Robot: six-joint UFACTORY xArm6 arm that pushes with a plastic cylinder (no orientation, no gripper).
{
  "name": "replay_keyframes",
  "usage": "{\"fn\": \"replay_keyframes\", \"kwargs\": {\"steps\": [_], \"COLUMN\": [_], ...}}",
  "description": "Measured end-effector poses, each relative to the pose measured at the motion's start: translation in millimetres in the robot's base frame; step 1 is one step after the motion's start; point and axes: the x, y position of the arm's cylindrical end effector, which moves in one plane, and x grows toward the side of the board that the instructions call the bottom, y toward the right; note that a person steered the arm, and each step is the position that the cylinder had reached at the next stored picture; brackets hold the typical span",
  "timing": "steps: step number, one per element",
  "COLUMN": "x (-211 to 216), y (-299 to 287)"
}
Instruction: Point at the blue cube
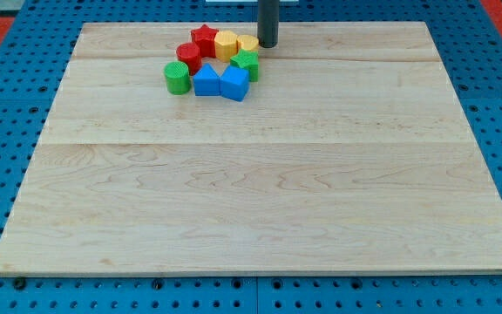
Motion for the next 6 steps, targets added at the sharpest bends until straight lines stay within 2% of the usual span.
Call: {"fn": "replay_keyframes", "kwargs": {"steps": [1, 4, 6], "x": [0.0, 10.9, 74.4], "y": [16.7, 19.6, 1.8]}}
